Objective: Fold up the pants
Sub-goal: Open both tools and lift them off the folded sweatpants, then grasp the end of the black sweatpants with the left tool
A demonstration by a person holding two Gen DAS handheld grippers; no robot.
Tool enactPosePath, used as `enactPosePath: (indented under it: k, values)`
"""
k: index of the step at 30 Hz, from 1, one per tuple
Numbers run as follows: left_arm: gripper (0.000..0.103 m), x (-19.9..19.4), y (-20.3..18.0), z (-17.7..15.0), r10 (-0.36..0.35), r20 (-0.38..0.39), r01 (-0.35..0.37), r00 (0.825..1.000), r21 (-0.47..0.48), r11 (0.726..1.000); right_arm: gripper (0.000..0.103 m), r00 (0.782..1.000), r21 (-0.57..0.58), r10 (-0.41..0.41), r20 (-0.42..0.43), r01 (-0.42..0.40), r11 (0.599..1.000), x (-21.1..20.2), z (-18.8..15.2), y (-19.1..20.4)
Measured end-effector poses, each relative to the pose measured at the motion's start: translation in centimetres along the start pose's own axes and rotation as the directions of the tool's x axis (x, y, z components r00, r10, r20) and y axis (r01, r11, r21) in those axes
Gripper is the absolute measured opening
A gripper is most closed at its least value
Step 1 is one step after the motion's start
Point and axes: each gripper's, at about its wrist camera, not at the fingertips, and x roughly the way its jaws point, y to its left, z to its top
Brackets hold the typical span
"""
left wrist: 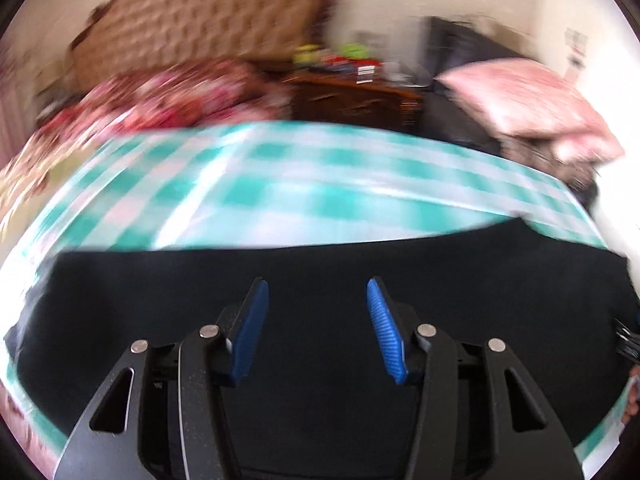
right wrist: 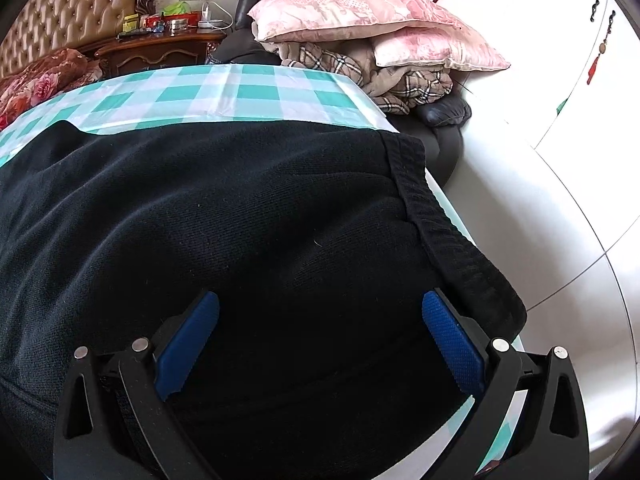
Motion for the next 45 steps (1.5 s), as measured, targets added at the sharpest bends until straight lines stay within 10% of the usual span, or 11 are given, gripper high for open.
enactPosePath:
  k: [7, 9, 11, 13, 14, 15, 18, 24, 30, 37, 45]
  values:
    - [0.035, 1.0, 17.2, -1.3, 0.188, -0.050, -0.195, 0.981, -0.291, 0.937, 0.098, 0.998, -0.017, -0.028, -0.050, 0.027, 0.999, 0.0, 0.9, 0.4]
    - [0.002, 0.8, 21.5, -1.9, 0.102, -0.016, -0.100, 0.995, -0.390, 0.915, 0.098, 0.997, -0.029, -0.052, -0.060, 0.050, 0.998, -0.5, 1.5, 0.7]
    - [0.002, -1.0, 23.5, -2.1, 0.113, 0.062, -0.079, 0.992, -0.405, 0.911, 0.097, 0.997, -0.040, -0.075, -0.014, 0.074, 0.996, -1.9, 2.3, 1.3]
    - [0.036, -3.2, 24.4, -2.2, 0.259, 0.101, -0.199, 0.961, -0.404, 0.893, 0.097, 0.998, -0.037, -0.040, 0.050, 0.042, 0.998, -4.0, 3.5, 2.5]
    - [0.069, -4.9, 25.7, -2.5, 0.322, 0.127, -0.239, 0.938, -0.436, 0.868, 0.097, 0.997, -0.038, 0.003, 0.077, 0.000, 0.999, -5.1, 4.1, 3.4]
    - [0.068, -5.9, 26.7, -2.8, 0.312, 0.146, -0.213, 0.939, -0.468, 0.858, 0.097, 0.994, -0.046, 0.056, 0.093, -0.052, 0.998, -6.0, 4.8, 4.5]
    - [0.059, -8.7, 30.3, -4.1, 0.242, 0.145, -0.122, 0.959, -0.560, 0.820, 0.097, 0.957, -0.142, 0.253, 0.142, -0.234, 0.962, -9.3, 6.6, 10.0]
    - [0.044, -12.1, 33.3, -9.2, -0.050, 0.153, 0.143, 0.987, -0.689, 0.711, 0.061, 0.783, -0.381, 0.621, -0.032, -0.584, 0.717, -12.8, 7.3, 26.4]
    - [0.037, -9.4, 32.3, -14.2, -0.220, 0.184, 0.277, 0.958, -0.788, 0.549, 0.030, 0.693, -0.432, 0.680, -0.239, -0.703, 0.565, -12.7, 5.1, 38.5]
    - [0.037, -6.7, 32.3, -13.7, -0.249, 0.168, 0.268, 0.954, -0.849, 0.456, 0.029, 0.775, -0.481, 0.597, -0.208, -0.613, 0.627, -12.1, 4.7, 43.4]
    - [0.030, -7.9, 32.1, -12.2, -0.181, 0.141, 0.214, 0.973, -0.841, 0.496, 0.037, 0.846, -0.612, 0.533, -0.013, -0.429, 0.665, -13.1, 2.5, 44.5]
